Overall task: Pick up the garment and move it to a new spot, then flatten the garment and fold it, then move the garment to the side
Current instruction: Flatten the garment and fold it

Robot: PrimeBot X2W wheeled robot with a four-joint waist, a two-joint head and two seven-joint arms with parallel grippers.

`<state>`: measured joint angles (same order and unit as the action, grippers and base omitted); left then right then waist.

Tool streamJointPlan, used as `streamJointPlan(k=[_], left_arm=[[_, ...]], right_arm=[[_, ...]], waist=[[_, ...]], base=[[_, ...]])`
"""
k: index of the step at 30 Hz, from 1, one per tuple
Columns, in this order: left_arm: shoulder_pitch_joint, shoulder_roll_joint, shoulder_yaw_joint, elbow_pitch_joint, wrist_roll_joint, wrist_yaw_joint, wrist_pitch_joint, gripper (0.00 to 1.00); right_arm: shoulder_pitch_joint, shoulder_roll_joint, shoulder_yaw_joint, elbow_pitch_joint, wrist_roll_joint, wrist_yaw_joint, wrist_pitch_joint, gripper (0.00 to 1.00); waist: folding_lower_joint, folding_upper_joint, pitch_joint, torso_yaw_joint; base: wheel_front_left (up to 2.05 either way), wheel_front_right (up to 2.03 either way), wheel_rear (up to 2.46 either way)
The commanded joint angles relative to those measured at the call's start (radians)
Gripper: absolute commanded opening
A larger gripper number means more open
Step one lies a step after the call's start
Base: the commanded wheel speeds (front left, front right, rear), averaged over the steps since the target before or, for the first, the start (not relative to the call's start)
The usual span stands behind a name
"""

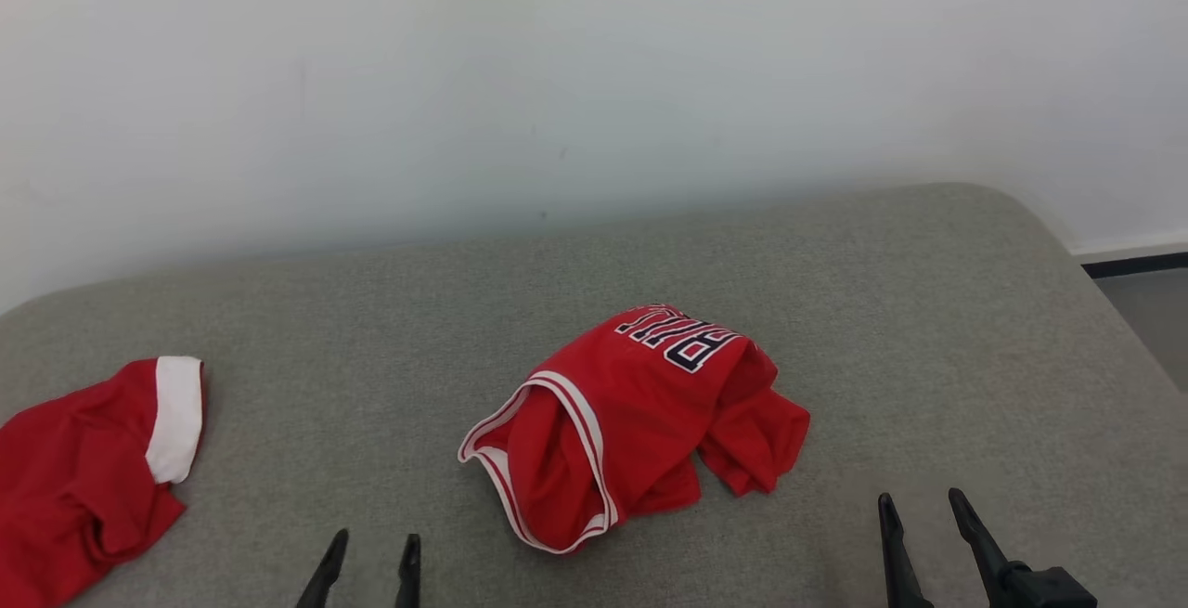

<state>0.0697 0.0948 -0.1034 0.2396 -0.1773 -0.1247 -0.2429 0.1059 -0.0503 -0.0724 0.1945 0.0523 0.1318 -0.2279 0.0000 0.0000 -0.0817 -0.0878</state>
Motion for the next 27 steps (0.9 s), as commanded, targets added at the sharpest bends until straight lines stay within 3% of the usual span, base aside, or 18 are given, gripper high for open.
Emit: streamJointPlan(k=[1,8,16,27], left_arm=[[-0.024,0.006,-0.020,-0.004,-0.009,-0.007,0.012,1.00],[-0.094,0.017,-0.185,-0.018,-0.122,-0.005,0.151,1.00],[-0.159,0.003,-0.263,0.040,-0.220,-0.004,0.310,1.00],[-0.261,-0.022,-0.261,0.215,-0.199,0.104,0.366,1.00]], right_arm=[[0.000,0.000,0.000,-0.005,-0.002,-0.002,0.004,1.00],[-0.001,0.000,0.003,-0.012,-0.004,-0.002,0.007,1.00],[-0.004,0.000,0.016,-0.015,0.002,-0.002,0.008,1.00],[-0.011,0.000,0.024,-0.010,0.004,-0.002,0.004,1.00]], waist=[[0.0000,0.0000,0.010,-0.044],[0.0000,0.0000,0.028,-0.145],[0.0000,0.0000,0.047,-0.239],[0.0000,0.0000,0.065,-0.294]], base=[[0.00,0.00,0.00],[0.00,0.00,0.00],[0.00,0.00,0.00],[0.00,0.00,0.00]])
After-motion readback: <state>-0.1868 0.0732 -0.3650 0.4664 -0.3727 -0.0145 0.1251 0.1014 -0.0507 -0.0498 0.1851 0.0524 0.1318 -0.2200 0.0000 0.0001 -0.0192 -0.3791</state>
